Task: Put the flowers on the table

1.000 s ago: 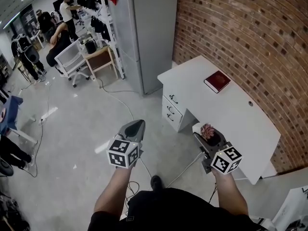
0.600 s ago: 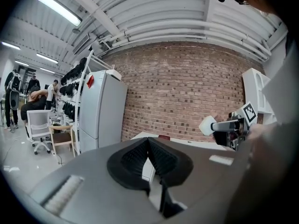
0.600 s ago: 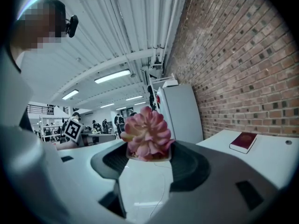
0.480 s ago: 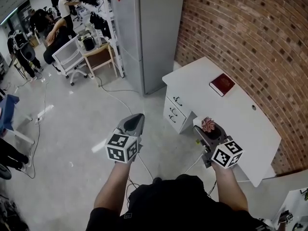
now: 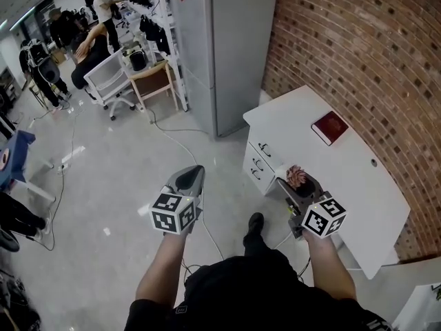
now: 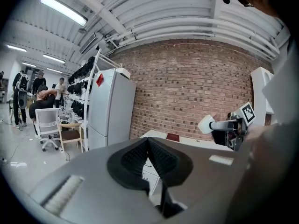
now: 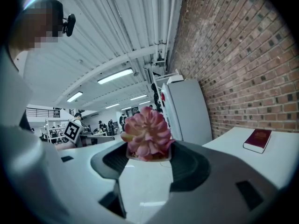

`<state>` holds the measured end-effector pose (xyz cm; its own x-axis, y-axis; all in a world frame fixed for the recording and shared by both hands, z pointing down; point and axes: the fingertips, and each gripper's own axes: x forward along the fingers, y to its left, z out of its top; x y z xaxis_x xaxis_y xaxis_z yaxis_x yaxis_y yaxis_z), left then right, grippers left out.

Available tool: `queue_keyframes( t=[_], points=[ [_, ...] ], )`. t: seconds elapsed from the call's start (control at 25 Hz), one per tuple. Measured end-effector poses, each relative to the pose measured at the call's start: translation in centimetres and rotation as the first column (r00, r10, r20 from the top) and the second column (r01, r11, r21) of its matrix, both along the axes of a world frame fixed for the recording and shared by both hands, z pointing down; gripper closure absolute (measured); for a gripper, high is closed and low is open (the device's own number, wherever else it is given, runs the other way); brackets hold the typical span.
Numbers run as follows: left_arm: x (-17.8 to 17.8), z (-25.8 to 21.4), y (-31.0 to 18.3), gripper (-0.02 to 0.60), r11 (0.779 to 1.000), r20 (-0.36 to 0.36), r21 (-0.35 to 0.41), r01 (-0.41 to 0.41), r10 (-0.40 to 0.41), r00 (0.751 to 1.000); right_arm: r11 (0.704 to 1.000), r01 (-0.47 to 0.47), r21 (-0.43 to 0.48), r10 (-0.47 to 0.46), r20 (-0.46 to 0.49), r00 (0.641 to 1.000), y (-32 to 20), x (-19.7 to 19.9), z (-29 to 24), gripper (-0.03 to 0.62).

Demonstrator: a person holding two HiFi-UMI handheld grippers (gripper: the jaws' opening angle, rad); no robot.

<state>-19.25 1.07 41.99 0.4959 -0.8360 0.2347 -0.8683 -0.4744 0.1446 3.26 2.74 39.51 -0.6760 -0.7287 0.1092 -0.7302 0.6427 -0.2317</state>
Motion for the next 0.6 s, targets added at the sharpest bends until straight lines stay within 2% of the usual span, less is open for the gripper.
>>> queue_keyframes(
  t=[0.24, 0.6],
  points=[
    [1.0, 1.5, -4.2, 0.571, 0.999, 0.020, -0.037, 0.005, -0.004, 1.000, 0.999, 0.009, -0.031, -0.008, 0.025, 1.000, -4.5, 0.9, 1.8, 0.327],
    [5.2, 3.7, -14.8, 0.571, 0.994, 0.026, -0.113, -0.004, 0.007, 1.000, 0.994, 0.027, -0.106, -0.021, 0.052, 0.998, -15.4, 4.1, 5.3, 0.327]
  ],
)
